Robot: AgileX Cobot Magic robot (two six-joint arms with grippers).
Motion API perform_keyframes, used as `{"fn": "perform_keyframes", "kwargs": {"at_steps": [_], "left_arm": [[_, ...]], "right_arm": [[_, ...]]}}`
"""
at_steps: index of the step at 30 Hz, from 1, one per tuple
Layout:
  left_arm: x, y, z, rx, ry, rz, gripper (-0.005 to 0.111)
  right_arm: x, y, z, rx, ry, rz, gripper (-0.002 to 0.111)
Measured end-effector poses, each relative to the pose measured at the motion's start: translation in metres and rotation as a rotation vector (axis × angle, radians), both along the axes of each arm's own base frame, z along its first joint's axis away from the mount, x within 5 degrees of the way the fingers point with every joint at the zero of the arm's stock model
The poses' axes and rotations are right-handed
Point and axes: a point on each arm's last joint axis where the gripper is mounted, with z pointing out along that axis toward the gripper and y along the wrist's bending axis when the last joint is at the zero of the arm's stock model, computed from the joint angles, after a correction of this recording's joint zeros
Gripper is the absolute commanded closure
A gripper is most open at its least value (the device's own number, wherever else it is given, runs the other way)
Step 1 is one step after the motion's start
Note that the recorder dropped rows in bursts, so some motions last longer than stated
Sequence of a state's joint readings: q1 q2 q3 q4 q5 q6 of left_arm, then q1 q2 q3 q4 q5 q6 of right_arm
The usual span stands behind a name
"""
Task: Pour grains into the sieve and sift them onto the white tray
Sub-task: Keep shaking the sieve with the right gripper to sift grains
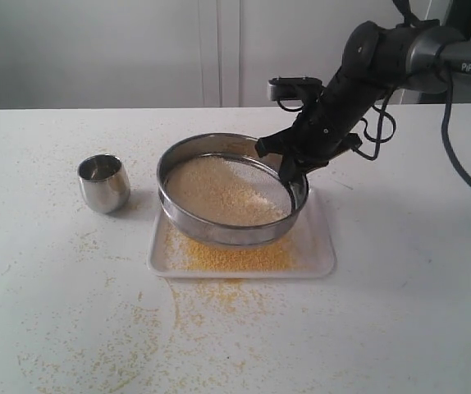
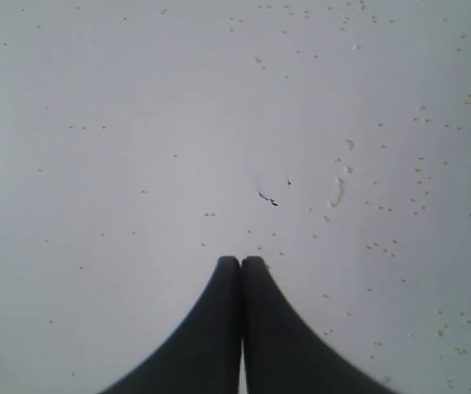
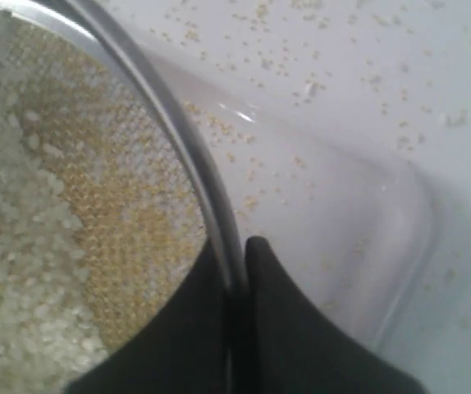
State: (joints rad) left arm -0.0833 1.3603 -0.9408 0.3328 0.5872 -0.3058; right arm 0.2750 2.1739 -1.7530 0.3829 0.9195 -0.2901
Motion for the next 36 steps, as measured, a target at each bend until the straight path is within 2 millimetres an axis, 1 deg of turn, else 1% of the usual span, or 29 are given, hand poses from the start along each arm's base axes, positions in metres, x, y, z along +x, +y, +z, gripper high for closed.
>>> {"fn": "perform_keyframes", "kwargs": {"at_steps": [1,3,4,6,7,9,10,12,13,14,16,17,20,23,26,27,29,30,32,33,35,36], "left_arm": [[0.0,0.0,0.0,0.0,0.0,0.0,0.107],[0.0,0.0,0.0,0.0,0.0,0.0,0.107],[0.0,0.0,0.0,0.0,0.0,0.0,0.107],[0.0,0.0,0.0,0.0,0.0,0.0,0.107],[0.0,0.0,0.0,0.0,0.0,0.0,0.107],[0.0,0.0,0.0,0.0,0.0,0.0,0.107],[0.0,0.0,0.0,0.0,0.0,0.0,0.107],[0.0,0.0,0.0,0.0,0.0,0.0,0.107],[0.0,0.0,0.0,0.0,0.0,0.0,0.107],[0.0,0.0,0.0,0.0,0.0,0.0,0.107],[0.0,0.0,0.0,0.0,0.0,0.0,0.107],[0.0,0.0,0.0,0.0,0.0,0.0,0.107],[0.0,0.0,0.0,0.0,0.0,0.0,0.107],[0.0,0.0,0.0,0.0,0.0,0.0,0.107],[0.0,0.0,0.0,0.0,0.0,0.0,0.107],[0.0,0.0,0.0,0.0,0.0,0.0,0.107],[0.0,0.0,0.0,0.0,0.0,0.0,0.107],[0.0,0.0,0.0,0.0,0.0,0.0,0.107],[0.0,0.0,0.0,0.0,0.0,0.0,0.107],[0.0,0.0,0.0,0.0,0.0,0.0,0.107],[0.0,0.0,0.0,0.0,0.0,0.0,0.107],[0.0,0.0,0.0,0.0,0.0,0.0,0.107]], "right_arm": [[0.001,-0.001,-0.001,-0.004,-0.01,0.013,0.108],[0.002,-0.003,0.0,-0.049,-0.053,0.093,0.108],[0.001,-0.005,0.0,-0.064,-0.047,0.091,0.108],[0.001,-0.005,-0.001,-0.04,-0.01,0.015,0.108],[0.002,-0.005,-0.001,-0.034,-0.008,0.009,0.108],[0.002,-0.006,0.001,-0.074,-0.045,0.106,0.108],[0.002,-0.008,0.002,-0.092,-0.041,0.116,0.108],[0.001,-0.01,0.0,-0.065,0.012,0.012,0.108],[0.001,-0.009,0.001,-0.037,0.026,-0.022,0.108],[0.001,-0.008,0.0,-0.024,0.028,-0.017,0.108],[0.002,-0.008,0.002,-0.049,-0.018,0.078,0.108],[0.002,-0.009,0.003,-0.057,-0.024,0.086,0.108],[0.001,-0.006,0.001,-0.005,0.022,-0.007,0.108],[0.002,-0.005,0.003,-0.05,-0.032,0.117,0.108],[0.0,-0.001,0.002,-0.015,0.031,0.02,0.108],[0.0,0.0,0.001,-0.001,0.031,0.025,0.108],[0.001,0.002,0.004,-0.035,-0.025,0.134,0.108],[0.001,0.0,0.004,-0.053,-0.032,0.145,0.108],[0.0,0.002,0.004,-0.023,0.015,0.049,0.108],[0.0,0.004,0.002,0.003,0.025,0.054,0.108],[0.0,0.002,0.001,-0.042,-0.005,0.137,0.108],[-0.001,0.001,0.002,-0.052,0.013,0.126,0.108]]}}
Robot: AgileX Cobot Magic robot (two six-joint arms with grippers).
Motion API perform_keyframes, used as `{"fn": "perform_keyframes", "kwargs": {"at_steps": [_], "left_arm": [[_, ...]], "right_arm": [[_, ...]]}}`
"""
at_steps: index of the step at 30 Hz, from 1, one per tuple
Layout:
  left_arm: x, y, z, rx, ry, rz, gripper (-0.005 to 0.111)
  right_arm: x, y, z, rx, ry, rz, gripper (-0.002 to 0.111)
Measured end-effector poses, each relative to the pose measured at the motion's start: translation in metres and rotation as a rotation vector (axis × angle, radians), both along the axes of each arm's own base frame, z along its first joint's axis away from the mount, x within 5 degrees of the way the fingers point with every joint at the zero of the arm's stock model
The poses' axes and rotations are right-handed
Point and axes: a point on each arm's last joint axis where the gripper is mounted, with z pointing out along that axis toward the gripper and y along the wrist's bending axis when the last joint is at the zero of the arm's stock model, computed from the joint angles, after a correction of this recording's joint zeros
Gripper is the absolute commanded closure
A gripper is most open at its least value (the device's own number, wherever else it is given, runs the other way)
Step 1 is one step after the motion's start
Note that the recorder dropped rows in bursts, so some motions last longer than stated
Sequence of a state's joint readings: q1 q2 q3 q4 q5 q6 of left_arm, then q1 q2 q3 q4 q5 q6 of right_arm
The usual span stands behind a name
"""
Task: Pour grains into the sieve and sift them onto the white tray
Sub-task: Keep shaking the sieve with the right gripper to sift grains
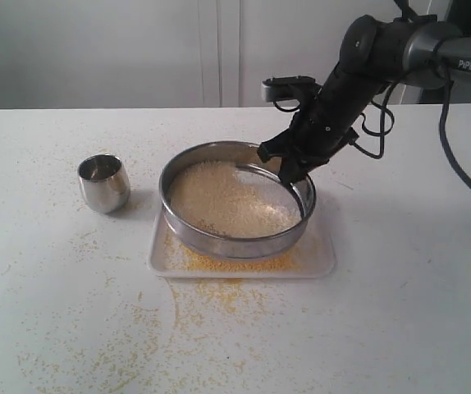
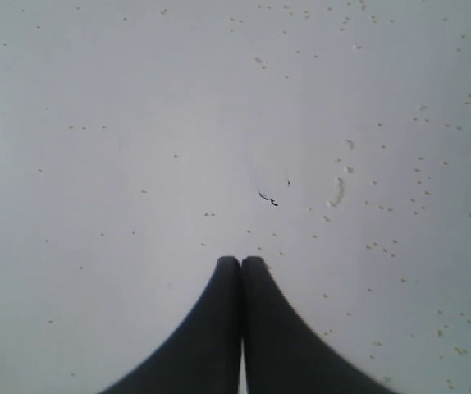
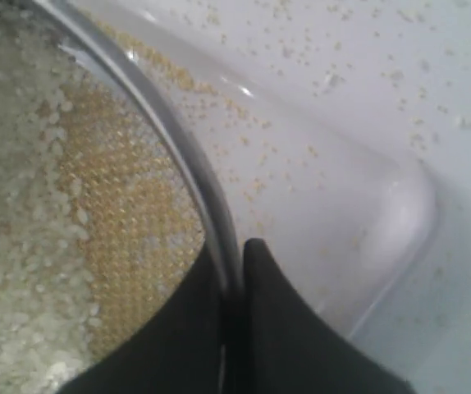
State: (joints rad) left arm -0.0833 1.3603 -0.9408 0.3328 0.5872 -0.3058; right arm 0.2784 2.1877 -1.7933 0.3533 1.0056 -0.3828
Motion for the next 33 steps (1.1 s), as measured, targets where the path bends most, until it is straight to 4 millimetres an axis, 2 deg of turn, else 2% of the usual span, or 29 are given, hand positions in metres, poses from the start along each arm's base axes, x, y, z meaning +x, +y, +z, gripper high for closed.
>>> {"fn": "perform_keyframes", "kwargs": {"at_steps": [2,6,7,8,9,10,12,14,16,17,18,19,20,21,23,25,28,32,33], "left_arm": [[0.0,0.0,0.0,0.0,0.0,0.0,0.107],[0.0,0.0,0.0,0.0,0.0,0.0,0.107],[0.0,0.0,0.0,0.0,0.0,0.0,0.107],[0.0,0.0,0.0,0.0,0.0,0.0,0.107],[0.0,0.0,0.0,0.0,0.0,0.0,0.107],[0.0,0.0,0.0,0.0,0.0,0.0,0.107],[0.0,0.0,0.0,0.0,0.0,0.0,0.107],[0.0,0.0,0.0,0.0,0.0,0.0,0.107],[0.0,0.0,0.0,0.0,0.0,0.0,0.107],[0.0,0.0,0.0,0.0,0.0,0.0,0.107],[0.0,0.0,0.0,0.0,0.0,0.0,0.107],[0.0,0.0,0.0,0.0,0.0,0.0,0.107],[0.0,0.0,0.0,0.0,0.0,0.0,0.107],[0.0,0.0,0.0,0.0,0.0,0.0,0.107],[0.0,0.0,0.0,0.0,0.0,0.0,0.107],[0.0,0.0,0.0,0.0,0.0,0.0,0.107],[0.0,0.0,0.0,0.0,0.0,0.0,0.107],[0.0,0.0,0.0,0.0,0.0,0.0,0.107],[0.0,0.0,0.0,0.0,0.0,0.0,0.107]], "right_arm": [[-0.0016,0.0001,-0.0015,0.017,0.051,-0.085,0.108],[0.0,-0.003,-0.0023,-0.024,0.008,-0.007,0.108],[-0.0003,-0.0037,-0.0028,0.022,0.062,-0.118,0.108],[-0.0004,-0.0011,-0.0027,0.055,0.074,-0.133,0.108],[0.0012,-0.0004,-0.0007,0.05,0.013,-0.014,0.108],[0.001,-0.0012,0.0001,0.035,-0.004,0.024,0.108],[0.0002,0.0004,-0.0016,0.076,0.061,-0.098,0.108],[0.0023,0.0018,-0.0024,0.072,0.016,-0.009,0.108],[0.0016,-0.0002,-0.0051,0.06,0.065,-0.09,0.108],[0.0012,0.0003,-0.0068,0.06,0.069,-0.071,0.108],[0.0017,-0.0015,-0.0061,0.02,0.026,0.027,0.108],[0.0002,-0.0041,-0.0064,-0.013,0.036,0.04,0.108],[-0.001,-0.0047,-0.0074,-0.004,0.084,-0.051,0.108],[-0.0017,-0.0035,-0.0094,0.011,0.106,-0.07,0.108],[-0.0002,-0.0044,-0.0065,-0.014,0.065,0.011,0.108],[-0.0002,-0.0022,-0.0068,0.032,0.12,-0.12,0.108],[0.0031,0.0016,-0.0024,0.056,0.059,-0.016,0.108],[0.0028,0.0039,-0.0072,0.108,0.124,-0.118,0.108],[0.0026,0.0052,-0.0087,0.106,0.111,-0.075,0.108]]}}
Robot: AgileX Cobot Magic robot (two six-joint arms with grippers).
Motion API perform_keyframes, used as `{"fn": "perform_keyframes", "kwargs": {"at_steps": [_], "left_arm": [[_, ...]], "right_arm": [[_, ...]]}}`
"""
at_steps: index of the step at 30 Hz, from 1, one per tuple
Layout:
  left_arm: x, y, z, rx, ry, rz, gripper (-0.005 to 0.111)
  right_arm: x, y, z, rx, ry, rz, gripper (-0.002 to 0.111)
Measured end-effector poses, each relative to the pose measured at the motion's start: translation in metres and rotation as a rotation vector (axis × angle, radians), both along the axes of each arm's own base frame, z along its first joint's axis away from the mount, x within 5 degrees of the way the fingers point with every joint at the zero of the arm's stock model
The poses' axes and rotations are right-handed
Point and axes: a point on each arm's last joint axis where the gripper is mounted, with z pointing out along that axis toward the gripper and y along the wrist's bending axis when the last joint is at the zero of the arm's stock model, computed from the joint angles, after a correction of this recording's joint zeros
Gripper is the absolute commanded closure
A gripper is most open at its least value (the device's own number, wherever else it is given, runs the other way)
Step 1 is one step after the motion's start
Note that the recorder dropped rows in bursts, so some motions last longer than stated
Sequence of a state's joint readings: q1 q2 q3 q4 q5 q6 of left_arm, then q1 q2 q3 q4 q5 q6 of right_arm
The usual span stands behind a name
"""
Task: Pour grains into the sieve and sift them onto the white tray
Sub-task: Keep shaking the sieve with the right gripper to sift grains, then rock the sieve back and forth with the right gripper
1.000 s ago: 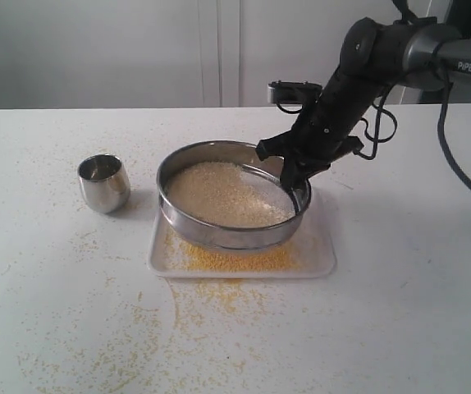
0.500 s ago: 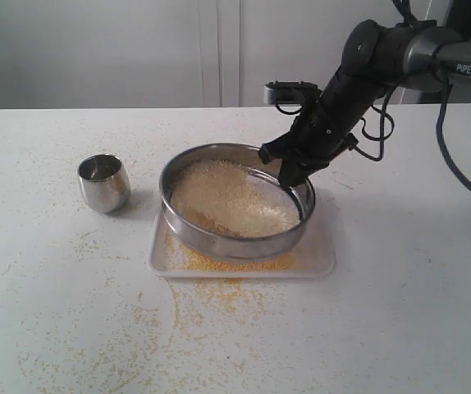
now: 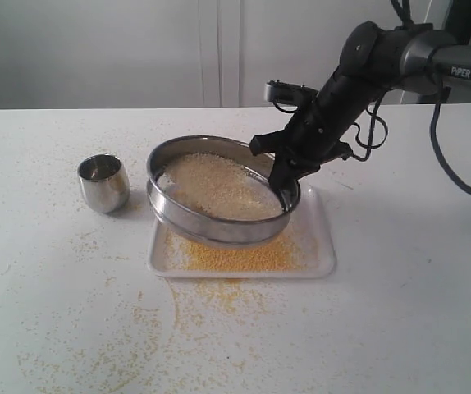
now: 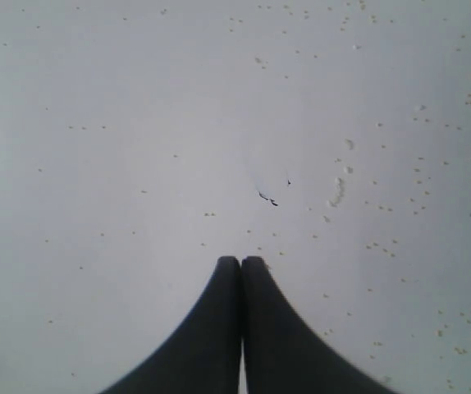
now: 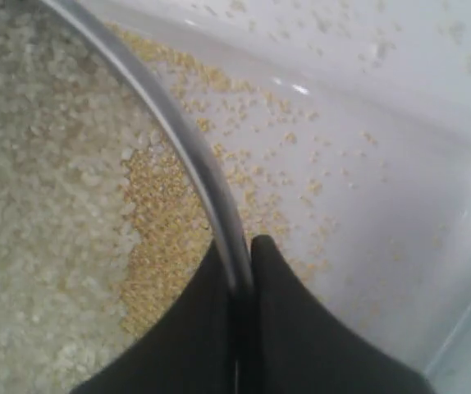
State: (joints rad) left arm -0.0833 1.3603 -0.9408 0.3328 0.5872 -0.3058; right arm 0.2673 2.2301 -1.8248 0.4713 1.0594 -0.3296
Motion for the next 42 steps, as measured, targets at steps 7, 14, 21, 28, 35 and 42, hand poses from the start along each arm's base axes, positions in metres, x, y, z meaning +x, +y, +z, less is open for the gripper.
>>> {"fn": "perform_keyframes", "kwargs": {"at_steps": [7,14,21,28,35,42], "left_arm": [[0.0,0.0,0.0,0.0,0.0,0.0,0.107],[0.0,0.0,0.0,0.0,0.0,0.0,0.107],[0.0,0.0,0.0,0.0,0.0,0.0,0.107],[0.0,0.0,0.0,0.0,0.0,0.0,0.107],[0.0,0.0,0.0,0.0,0.0,0.0,0.107],[0.0,0.0,0.0,0.0,0.0,0.0,0.107]], "right_arm": [[-0.002,-0.003,-0.009,-0.064,0.008,0.058,0.108],[-0.003,0.002,-0.009,-0.017,0.018,0.057,0.108],[0.003,0.005,0.0,0.02,-0.05,0.049,0.108],[0.004,0.003,0.001,-0.016,-0.107,0.082,0.108],[0.001,0.0,0.01,-0.028,-0.097,0.079,0.108],[-0.001,-0.005,0.013,-0.072,-0.099,0.091,0.108]]}}
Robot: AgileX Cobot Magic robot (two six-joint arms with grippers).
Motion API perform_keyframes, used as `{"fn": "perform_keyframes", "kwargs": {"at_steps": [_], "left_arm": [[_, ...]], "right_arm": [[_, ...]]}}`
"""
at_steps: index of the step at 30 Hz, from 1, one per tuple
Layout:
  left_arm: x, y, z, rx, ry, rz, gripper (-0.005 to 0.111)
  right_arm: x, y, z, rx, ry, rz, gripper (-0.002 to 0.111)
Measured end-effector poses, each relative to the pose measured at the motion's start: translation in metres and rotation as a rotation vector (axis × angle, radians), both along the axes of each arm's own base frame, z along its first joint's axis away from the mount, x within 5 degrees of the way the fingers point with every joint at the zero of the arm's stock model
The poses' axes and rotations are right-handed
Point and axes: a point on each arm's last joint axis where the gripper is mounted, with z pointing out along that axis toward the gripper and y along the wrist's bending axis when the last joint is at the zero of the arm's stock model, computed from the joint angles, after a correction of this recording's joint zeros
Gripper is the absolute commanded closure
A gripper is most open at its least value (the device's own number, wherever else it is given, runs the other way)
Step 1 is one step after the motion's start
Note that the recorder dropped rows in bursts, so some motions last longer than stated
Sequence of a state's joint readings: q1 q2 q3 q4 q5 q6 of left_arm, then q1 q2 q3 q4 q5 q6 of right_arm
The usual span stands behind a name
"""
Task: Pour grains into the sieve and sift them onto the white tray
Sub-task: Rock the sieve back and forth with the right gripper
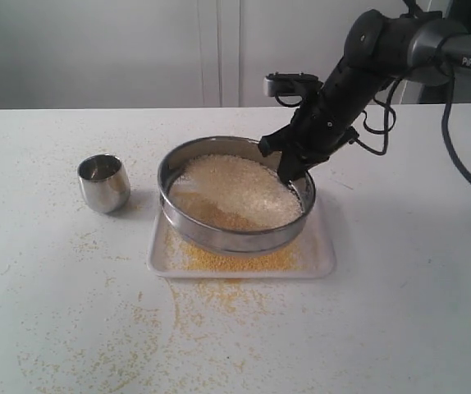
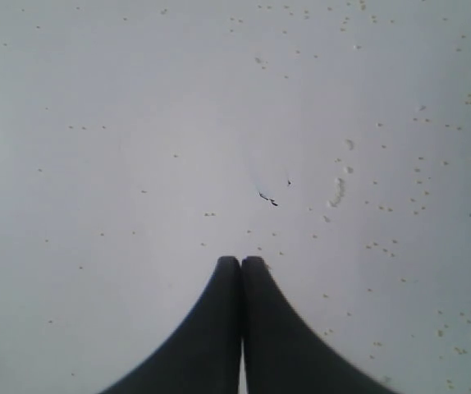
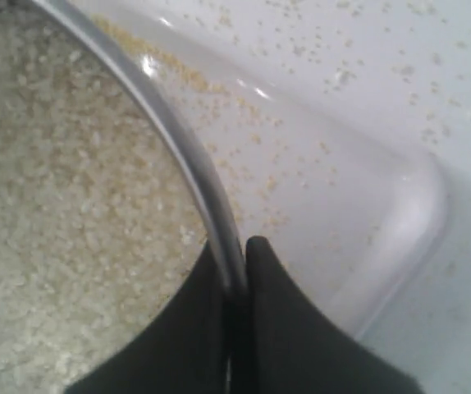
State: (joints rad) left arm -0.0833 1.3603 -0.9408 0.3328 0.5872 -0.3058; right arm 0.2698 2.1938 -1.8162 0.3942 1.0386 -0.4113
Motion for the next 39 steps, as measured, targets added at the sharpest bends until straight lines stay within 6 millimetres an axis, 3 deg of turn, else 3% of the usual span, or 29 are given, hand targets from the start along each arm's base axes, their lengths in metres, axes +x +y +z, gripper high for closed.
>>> {"fn": "perform_keyframes", "kwargs": {"at_steps": [4,7,10,13,17,20,23,26,29,32,36,39], "left_arm": [[0.0,0.0,0.0,0.0,0.0,0.0,0.107],[0.0,0.0,0.0,0.0,0.0,0.0,0.107],[0.0,0.0,0.0,0.0,0.0,0.0,0.107],[0.0,0.0,0.0,0.0,0.0,0.0,0.107],[0.0,0.0,0.0,0.0,0.0,0.0,0.107],[0.0,0.0,0.0,0.0,0.0,0.0,0.107],[0.0,0.0,0.0,0.0,0.0,0.0,0.107],[0.0,0.0,0.0,0.0,0.0,0.0,0.107],[0.0,0.0,0.0,0.0,0.0,0.0,0.107],[0.0,0.0,0.0,0.0,0.0,0.0,0.107],[0.0,0.0,0.0,0.0,0.0,0.0,0.107],[0.0,0.0,0.0,0.0,0.0,0.0,0.107]], "right_arm": [[-0.001,0.0,-0.001,0.029,0.05,-0.132,0.108],[0.001,-0.001,0.001,-0.018,-0.027,-0.029,0.108],[0.002,-0.001,-0.001,0.026,0.032,-0.21,0.108],[0.005,-0.002,-0.004,-0.004,-0.044,-0.107,0.108],[0.002,0.003,-0.006,0.042,0.034,-0.212,0.108],[0.0,0.005,-0.006,-0.01,-0.022,-0.007,0.108],[-0.004,0.008,-0.009,0.005,0.053,-0.103,0.108],[-0.001,0.007,-0.006,-0.029,-0.024,-0.024,0.108],[0.001,0.004,-0.002,-0.029,-0.002,-0.144,0.108],[0.003,0.002,0.007,-0.091,-0.097,0.004,0.108],[0.0,0.003,0.012,-0.084,-0.039,-0.129,0.108],[0.0,0.002,0.017,-0.151,-0.111,0.008,0.108]]}}
